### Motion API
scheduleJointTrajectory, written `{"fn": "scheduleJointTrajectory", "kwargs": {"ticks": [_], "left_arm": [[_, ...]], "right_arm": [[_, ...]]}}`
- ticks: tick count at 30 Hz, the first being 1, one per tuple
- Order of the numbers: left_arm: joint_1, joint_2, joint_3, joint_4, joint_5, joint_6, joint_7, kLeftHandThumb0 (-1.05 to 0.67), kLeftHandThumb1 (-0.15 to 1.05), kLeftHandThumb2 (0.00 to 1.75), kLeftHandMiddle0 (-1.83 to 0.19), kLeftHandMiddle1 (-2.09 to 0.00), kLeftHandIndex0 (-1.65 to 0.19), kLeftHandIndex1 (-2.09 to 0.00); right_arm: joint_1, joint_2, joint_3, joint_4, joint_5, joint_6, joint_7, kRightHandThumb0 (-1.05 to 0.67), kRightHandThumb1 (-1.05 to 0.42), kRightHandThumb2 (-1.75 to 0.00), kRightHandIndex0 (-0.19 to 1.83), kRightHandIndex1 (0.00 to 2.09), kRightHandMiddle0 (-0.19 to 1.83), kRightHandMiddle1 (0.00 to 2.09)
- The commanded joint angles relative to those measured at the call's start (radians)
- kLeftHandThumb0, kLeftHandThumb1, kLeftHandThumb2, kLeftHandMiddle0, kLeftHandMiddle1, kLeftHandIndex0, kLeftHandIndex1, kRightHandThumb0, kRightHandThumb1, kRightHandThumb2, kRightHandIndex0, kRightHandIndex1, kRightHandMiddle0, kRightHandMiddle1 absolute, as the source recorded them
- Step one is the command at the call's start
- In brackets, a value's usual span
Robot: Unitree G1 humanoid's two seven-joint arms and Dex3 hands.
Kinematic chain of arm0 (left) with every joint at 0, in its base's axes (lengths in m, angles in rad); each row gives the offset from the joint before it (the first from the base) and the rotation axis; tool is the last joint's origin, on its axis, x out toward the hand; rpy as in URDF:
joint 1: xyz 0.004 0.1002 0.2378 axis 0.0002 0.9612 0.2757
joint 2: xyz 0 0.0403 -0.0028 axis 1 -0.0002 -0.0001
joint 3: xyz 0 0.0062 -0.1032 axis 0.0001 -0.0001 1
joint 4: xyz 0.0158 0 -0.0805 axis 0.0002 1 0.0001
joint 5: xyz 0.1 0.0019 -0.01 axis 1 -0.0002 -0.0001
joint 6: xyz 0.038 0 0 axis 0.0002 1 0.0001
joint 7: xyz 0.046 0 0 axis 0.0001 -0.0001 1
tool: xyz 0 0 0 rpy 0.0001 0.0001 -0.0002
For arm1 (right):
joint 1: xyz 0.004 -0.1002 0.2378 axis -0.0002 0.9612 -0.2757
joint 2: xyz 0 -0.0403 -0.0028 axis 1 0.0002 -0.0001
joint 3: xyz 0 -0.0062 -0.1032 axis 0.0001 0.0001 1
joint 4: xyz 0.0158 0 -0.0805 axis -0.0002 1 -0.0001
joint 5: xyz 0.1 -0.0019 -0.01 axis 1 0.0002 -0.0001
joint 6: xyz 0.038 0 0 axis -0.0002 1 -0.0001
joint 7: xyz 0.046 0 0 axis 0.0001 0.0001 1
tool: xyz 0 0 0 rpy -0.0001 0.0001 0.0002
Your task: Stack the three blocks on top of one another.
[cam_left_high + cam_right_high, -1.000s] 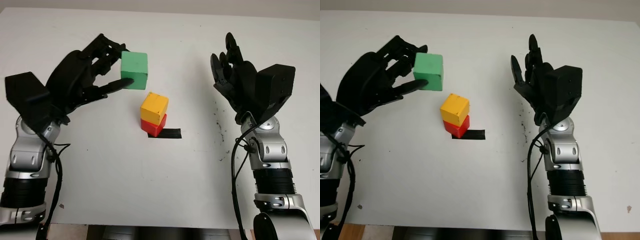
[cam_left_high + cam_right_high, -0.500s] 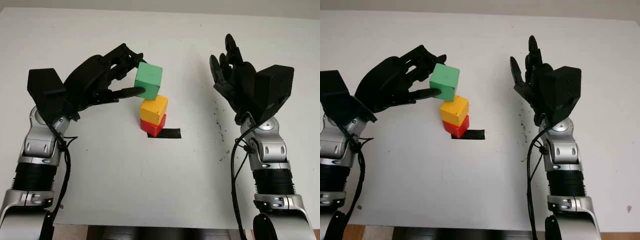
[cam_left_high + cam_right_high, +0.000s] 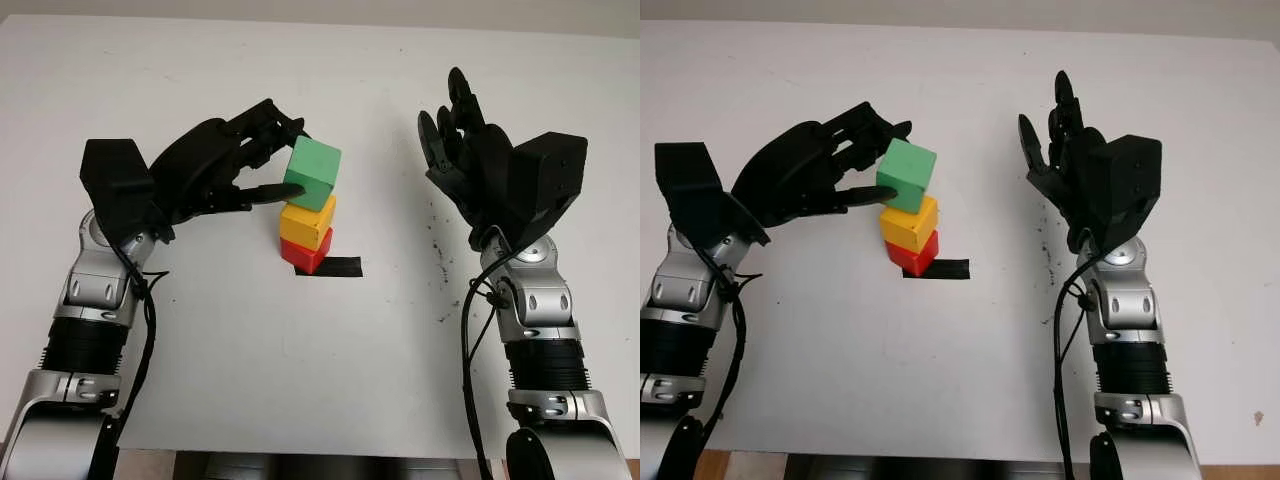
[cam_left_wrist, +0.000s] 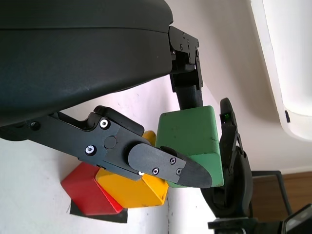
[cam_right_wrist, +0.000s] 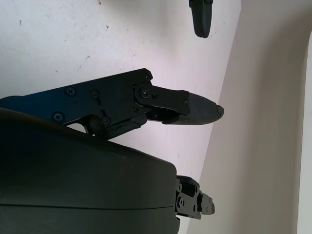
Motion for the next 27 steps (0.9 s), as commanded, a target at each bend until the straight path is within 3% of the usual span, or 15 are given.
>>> {"fn": "scheduleJointTrajectory", "kwargs": {"ticks": [1, 8, 27], "left_arm": [[-0.005, -0.009, -0.004, -0.011, -0.005, -0.004, -0.007, -0.57, 1.05, 0.19, -0.05, -0.05, -0.36, -1.59], [0.006, -0.015, -0.004, -0.044, -0.011, 0.05, -0.004, -0.58, 1.05, 0.17, -0.05, -0.05, -0.38, -1.63], [0.016, -0.015, -0.003, -0.028, 0.014, 0.021, 0.017, -0.56, 1.05, 0.17, -0.08, -0.06, -0.36, -1.6]], "right_arm": [[0.018, -0.001, -0.003, -0.018, 0.004, 0.002, 0.0, -0.53, -1.05, -0.54, -0.11, 0.06, -0.11, 0.06], [0.019, -0.005, -0.004, -0.022, 0.003, 0.009, 0.001, -0.54, -1.05, -0.54, -0.12, 0.05, -0.11, 0.06], [0.014, -0.015, -0.004, -0.03, -0.002, 0.039, 0.011, -0.55, -1.05, -0.53, -0.13, 0.05, -0.12, 0.05]]}}
